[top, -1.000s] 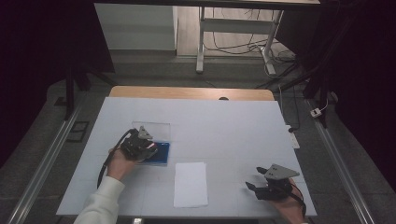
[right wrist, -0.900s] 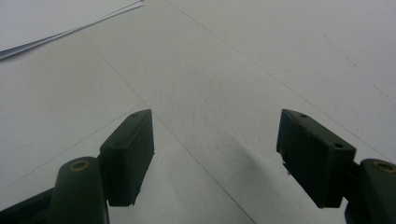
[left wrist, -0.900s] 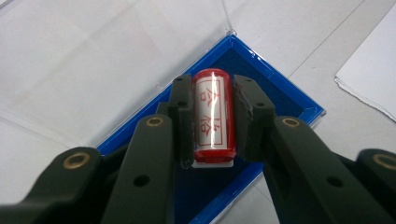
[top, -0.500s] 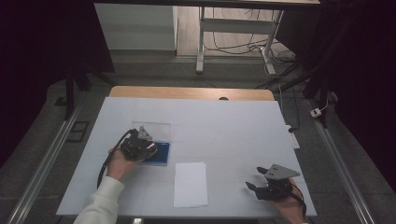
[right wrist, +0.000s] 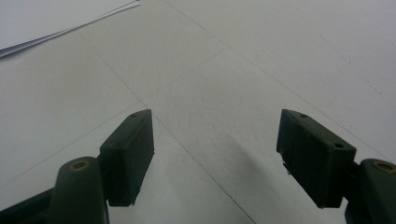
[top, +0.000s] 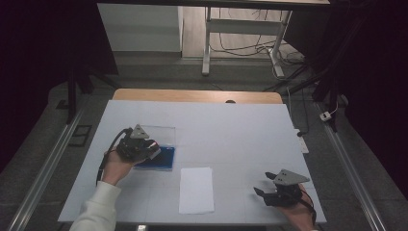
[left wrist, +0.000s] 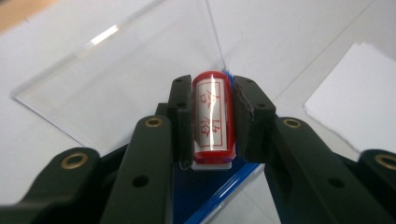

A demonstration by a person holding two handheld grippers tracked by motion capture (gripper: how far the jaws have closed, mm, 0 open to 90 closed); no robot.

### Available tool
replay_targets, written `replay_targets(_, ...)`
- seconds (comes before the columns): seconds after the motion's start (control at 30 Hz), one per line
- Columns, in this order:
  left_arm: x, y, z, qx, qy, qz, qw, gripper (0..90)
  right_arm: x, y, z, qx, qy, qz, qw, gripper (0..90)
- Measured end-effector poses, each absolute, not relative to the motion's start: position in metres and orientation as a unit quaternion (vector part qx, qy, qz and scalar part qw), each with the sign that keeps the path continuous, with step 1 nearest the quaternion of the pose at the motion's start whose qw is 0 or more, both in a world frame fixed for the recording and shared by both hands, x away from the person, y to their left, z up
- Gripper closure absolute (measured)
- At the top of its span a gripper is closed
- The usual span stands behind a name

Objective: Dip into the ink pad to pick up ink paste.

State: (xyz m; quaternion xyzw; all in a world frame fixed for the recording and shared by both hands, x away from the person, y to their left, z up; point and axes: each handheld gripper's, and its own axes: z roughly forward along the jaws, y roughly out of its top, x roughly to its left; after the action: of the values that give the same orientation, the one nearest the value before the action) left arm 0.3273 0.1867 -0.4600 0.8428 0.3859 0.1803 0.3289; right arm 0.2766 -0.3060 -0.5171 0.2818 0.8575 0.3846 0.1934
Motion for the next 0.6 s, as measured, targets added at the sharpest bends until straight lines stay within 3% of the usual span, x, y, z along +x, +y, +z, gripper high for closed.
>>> replay_targets(0.6,0.326,0.183,-0.451,0.841,0.387,0.163,0.341,69.9,0.277,-0.307,-0.518,0.279,0.860,0.380,0.194,27.2)
